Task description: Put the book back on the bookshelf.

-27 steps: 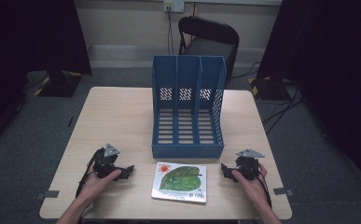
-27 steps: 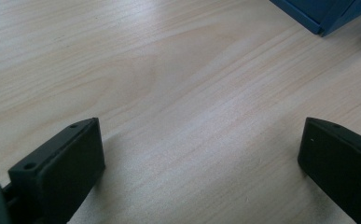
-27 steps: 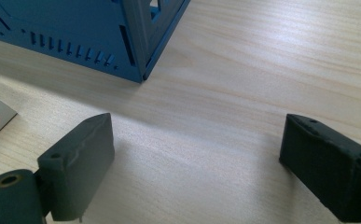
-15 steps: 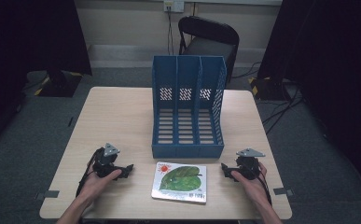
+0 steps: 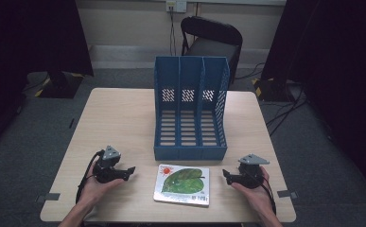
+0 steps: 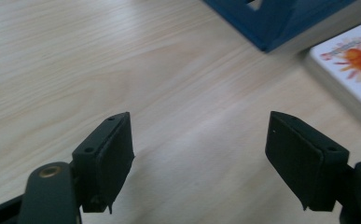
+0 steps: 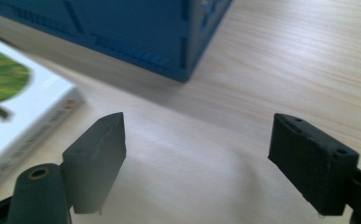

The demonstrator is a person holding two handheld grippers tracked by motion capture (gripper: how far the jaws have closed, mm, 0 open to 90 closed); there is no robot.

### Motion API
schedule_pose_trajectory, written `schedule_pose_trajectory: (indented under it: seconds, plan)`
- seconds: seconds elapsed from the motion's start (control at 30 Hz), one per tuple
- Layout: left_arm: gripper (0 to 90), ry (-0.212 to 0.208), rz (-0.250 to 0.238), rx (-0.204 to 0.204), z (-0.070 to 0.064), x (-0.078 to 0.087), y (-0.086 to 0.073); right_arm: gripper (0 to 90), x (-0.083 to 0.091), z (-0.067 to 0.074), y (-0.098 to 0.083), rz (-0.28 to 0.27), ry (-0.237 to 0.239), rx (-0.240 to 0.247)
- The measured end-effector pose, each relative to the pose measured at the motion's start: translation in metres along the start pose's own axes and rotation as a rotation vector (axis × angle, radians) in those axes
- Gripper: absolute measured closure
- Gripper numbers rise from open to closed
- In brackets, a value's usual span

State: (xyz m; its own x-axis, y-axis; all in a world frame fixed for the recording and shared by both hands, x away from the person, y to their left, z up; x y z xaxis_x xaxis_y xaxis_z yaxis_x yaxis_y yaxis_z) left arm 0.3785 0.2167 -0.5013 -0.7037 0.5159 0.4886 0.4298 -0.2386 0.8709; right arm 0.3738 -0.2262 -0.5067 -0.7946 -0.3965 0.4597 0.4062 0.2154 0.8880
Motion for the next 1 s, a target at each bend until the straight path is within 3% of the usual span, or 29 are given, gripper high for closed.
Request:
schedule_pose_trajectory:
  seconds: [0.2,0.3,0.33,0.43,0.63,0.73,1.0]
  plan:
    - [23.1,-0.094,-0.003,0.05,-0.018,0.0,0.007,23.2,0.015,0.026,0.002,0.006,0.127,0.015]
    - [23.2,-0.127,0.006,0.054,-0.027,-0.002,0.009,23.3,0.018,0.036,0.003,0.005,0.181,-0.016]
    - [25.3,-0.137,0.006,0.049,-0.031,-0.002,0.01,23.2,0.016,0.041,0.004,0.009,0.199,-0.004]
    - [27.1,-0.164,-0.01,0.044,-0.038,-0.004,0.013,23.3,0.014,0.047,0.005,0.01,0.222,0.015]
    - [28.4,-0.204,0.025,0.033,-0.053,-0.014,0.011,22.4,0.0,0.063,0.003,0.035,0.273,0.037]
    - [21.1,-0.227,0.038,0.016,-0.062,-0.019,0.01,22.0,-0.004,0.072,0.0,0.053,0.306,0.073]
    - [21.0,-0.267,0.068,0.027,-0.073,-0.027,0.007,21.3,-0.006,0.083,-0.004,0.05,0.37,0.065]
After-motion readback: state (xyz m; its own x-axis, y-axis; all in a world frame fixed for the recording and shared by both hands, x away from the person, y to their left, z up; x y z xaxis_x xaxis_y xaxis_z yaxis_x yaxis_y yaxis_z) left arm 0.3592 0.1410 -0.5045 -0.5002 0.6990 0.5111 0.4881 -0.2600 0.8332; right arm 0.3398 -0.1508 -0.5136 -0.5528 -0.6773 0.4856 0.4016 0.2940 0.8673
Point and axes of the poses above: each handheld gripper's, and its own axes: x roughly backward along the jaws, y roughly out of its top, z roughly to its left, the point moved 3 cm from there along -x, roughly forward along the jaws, and after that the axes turned 14 degrees about -z, right-handed, at the moved point
